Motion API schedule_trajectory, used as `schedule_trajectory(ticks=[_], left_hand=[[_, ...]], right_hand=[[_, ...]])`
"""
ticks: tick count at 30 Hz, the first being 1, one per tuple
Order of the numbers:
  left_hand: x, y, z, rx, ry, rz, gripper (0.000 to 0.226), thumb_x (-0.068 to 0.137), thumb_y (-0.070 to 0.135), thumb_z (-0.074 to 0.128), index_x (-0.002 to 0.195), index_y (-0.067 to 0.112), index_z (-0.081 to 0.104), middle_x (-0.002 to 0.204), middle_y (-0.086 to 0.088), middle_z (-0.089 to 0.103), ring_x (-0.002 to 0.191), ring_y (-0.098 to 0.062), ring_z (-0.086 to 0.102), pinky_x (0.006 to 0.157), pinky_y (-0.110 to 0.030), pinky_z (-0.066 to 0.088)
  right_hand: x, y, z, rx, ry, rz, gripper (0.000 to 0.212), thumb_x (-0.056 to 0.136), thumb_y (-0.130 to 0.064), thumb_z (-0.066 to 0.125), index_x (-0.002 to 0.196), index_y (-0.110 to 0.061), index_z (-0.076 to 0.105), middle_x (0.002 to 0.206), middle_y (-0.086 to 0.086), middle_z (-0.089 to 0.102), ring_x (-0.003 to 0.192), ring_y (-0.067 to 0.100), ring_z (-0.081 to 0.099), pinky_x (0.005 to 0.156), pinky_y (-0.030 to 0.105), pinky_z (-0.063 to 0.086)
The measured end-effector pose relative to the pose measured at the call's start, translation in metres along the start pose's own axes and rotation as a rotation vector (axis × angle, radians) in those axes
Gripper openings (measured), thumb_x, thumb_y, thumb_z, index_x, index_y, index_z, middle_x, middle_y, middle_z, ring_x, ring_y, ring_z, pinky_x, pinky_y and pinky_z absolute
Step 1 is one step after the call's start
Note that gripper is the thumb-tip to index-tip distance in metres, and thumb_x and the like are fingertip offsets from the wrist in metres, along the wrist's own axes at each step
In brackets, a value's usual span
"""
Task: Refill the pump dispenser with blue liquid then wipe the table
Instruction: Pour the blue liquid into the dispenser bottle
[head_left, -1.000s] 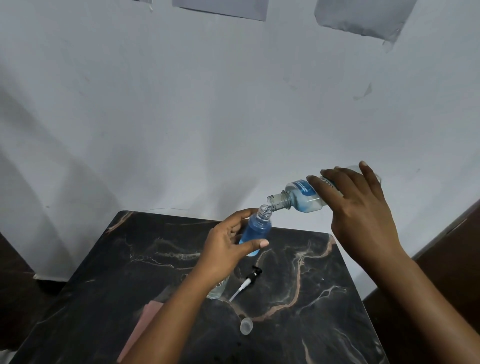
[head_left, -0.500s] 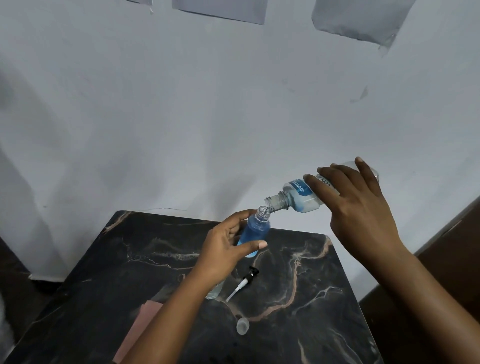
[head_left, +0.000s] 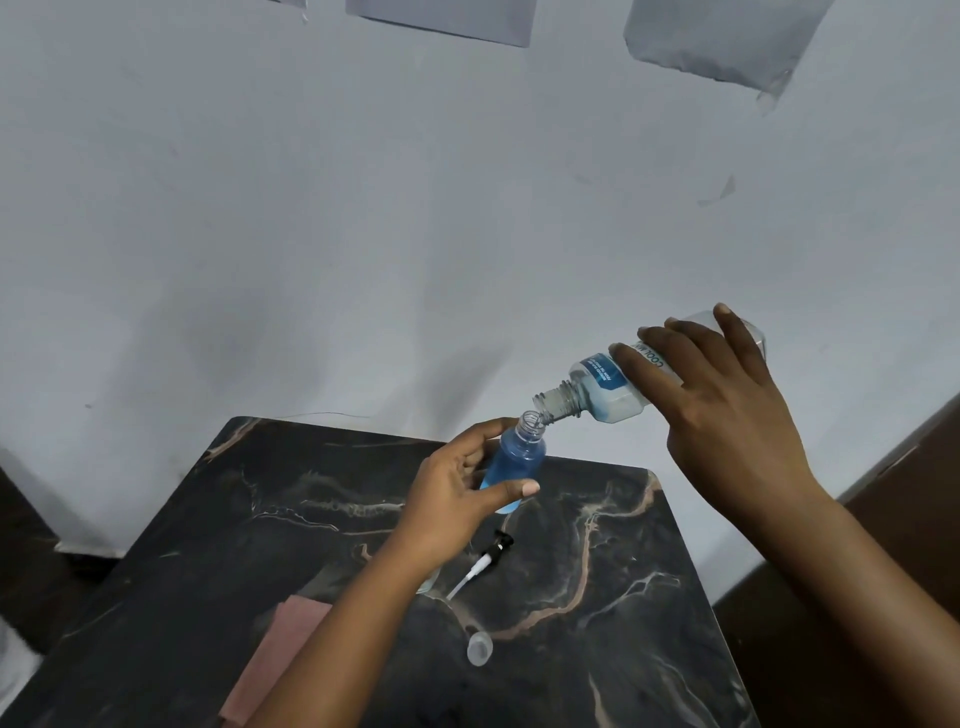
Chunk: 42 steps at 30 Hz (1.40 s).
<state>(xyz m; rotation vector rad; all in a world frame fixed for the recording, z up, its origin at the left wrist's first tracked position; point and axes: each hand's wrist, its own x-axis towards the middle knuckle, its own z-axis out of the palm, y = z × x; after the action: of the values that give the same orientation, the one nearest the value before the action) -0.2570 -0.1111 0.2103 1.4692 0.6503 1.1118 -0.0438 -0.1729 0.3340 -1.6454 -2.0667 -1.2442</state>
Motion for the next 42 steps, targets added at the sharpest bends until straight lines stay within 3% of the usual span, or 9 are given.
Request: schedule_trajectory(ticks=[5, 16, 23, 30, 37, 42], left_hand=[[0.001, -0.003, 0.003, 0.001, -0.005, -0.006, 0.054, 0.068, 0.028, 0.085, 0.115, 0.044, 0.063, 0.115, 0.009, 0.073, 0.107, -0.012, 0.070, 0.089, -0.023, 0.055], [0.001, -0.006, 0.008, 0.030, -0.011, -0.020, 0.058, 0.067, 0.037, 0.085, 0.120, 0.042, 0.061, 0.118, 0.010, 0.071, 0.110, -0.012, 0.068, 0.093, -0.029, 0.055], [0.003, -0.002, 0.009, 0.032, -0.014, -0.007, 0.055, 0.069, 0.032, 0.085, 0.118, 0.042, 0.062, 0.117, 0.010, 0.072, 0.109, -0.010, 0.069, 0.088, -0.020, 0.055], [0.002, -0.005, 0.010, 0.056, -0.015, -0.017, 0.055, 0.069, 0.035, 0.084, 0.118, 0.045, 0.061, 0.118, 0.012, 0.071, 0.109, -0.009, 0.068, 0.090, -0.022, 0.055], [0.003, -0.006, 0.014, 0.048, -0.017, -0.028, 0.058, 0.069, 0.035, 0.084, 0.121, 0.038, 0.061, 0.118, 0.009, 0.071, 0.109, -0.012, 0.069, 0.092, -0.028, 0.056], [0.004, -0.005, 0.016, 0.041, -0.019, -0.025, 0.054, 0.070, 0.031, 0.084, 0.117, 0.042, 0.062, 0.117, 0.010, 0.072, 0.108, -0.011, 0.069, 0.090, -0.024, 0.056]], right_hand=[[0.001, 0.004, -0.003, -0.010, -0.017, -0.036, 0.057, 0.072, 0.019, 0.052, 0.123, -0.002, 0.062, 0.117, 0.026, 0.063, 0.112, 0.046, 0.058, 0.111, 0.059, 0.027], [0.004, 0.005, -0.008, -0.064, -0.014, -0.084, 0.053, 0.084, 0.007, 0.025, 0.121, -0.002, 0.063, 0.117, 0.026, 0.063, 0.111, 0.045, 0.058, 0.111, 0.059, 0.030], [0.005, 0.009, -0.007, -0.066, -0.011, -0.083, 0.054, 0.082, 0.009, 0.027, 0.121, -0.003, 0.063, 0.117, 0.026, 0.063, 0.112, 0.045, 0.058, 0.112, 0.059, 0.029], [0.002, 0.010, -0.003, -0.056, -0.032, -0.085, 0.051, 0.083, 0.013, 0.033, 0.123, -0.002, 0.062, 0.119, 0.027, 0.062, 0.113, 0.046, 0.057, 0.112, 0.060, 0.028], [0.003, 0.014, -0.004, -0.098, -0.005, -0.119, 0.054, 0.087, 0.009, 0.023, 0.122, -0.003, 0.063, 0.118, 0.025, 0.063, 0.112, 0.044, 0.058, 0.112, 0.058, 0.029], [0.004, 0.016, -0.005, -0.117, -0.022, -0.160, 0.051, 0.089, 0.007, 0.025, 0.123, -0.002, 0.062, 0.119, 0.026, 0.062, 0.113, 0.045, 0.058, 0.111, 0.058, 0.030]])
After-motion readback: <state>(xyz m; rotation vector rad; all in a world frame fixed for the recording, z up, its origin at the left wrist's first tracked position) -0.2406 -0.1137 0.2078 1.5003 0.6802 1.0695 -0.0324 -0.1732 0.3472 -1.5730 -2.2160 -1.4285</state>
